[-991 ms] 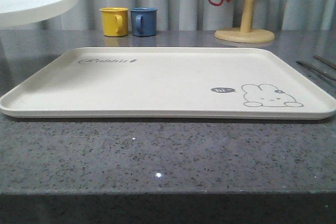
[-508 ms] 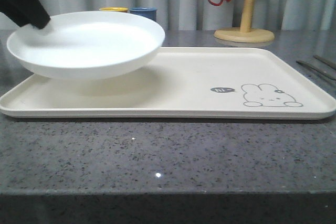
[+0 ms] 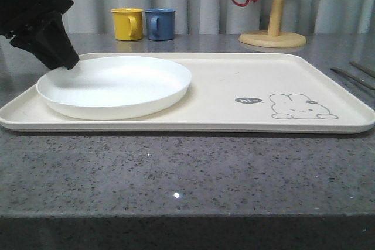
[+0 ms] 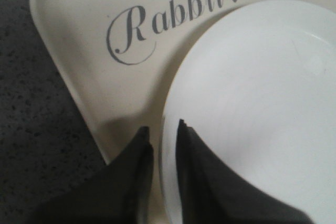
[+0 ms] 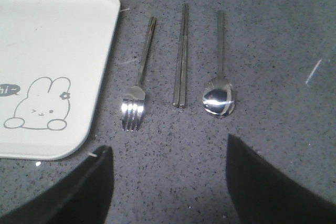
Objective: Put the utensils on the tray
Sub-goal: 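Carry the plate over the tray and set it down, open left gripper, then raise the left gripper away and move the right gripper to the fork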
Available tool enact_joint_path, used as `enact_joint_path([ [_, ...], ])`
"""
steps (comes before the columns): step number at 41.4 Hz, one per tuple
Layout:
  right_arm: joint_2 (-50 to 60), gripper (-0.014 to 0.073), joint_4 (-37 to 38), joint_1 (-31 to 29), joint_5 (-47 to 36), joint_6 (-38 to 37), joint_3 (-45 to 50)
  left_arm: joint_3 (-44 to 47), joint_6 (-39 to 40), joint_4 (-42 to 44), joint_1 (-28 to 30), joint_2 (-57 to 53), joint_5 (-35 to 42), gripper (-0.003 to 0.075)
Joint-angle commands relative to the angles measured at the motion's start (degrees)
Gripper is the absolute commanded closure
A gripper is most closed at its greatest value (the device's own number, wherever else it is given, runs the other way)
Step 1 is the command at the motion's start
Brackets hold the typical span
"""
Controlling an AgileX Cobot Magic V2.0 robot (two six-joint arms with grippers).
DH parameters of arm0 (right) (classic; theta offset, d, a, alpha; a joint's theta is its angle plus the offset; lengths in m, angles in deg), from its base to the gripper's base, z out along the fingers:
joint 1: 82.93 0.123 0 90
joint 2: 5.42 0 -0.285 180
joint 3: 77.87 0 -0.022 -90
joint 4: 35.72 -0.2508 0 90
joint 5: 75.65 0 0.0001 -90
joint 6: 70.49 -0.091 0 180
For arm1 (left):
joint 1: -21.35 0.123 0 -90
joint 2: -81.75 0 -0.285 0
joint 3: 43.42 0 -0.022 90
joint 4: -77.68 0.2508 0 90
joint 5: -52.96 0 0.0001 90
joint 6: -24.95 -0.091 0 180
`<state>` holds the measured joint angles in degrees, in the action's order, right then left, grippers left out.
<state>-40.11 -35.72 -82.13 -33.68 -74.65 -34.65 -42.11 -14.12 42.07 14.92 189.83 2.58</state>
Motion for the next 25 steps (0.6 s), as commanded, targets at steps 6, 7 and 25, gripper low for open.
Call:
enact_joint_path([
  [6,-0.80,0.0106,0.00,-0.41,-3.64,0.17,-2.01,-1.99,-0.05,-1.86,-0.46,-4.29,1.44,0.0337],
  [7,-0.80,0.0106,0.00,-0.41,-3.64,0.17,-2.01,-1.99,-0.05,-1.86,-0.46,-4.85,1.44,0.0342],
  [25,-0.80,0.0106,0.00,-0.41,-3.64,0.17,-2.01,-0.59,16.48,23.69,-16.20,-23.44,0.46,0.0351],
])
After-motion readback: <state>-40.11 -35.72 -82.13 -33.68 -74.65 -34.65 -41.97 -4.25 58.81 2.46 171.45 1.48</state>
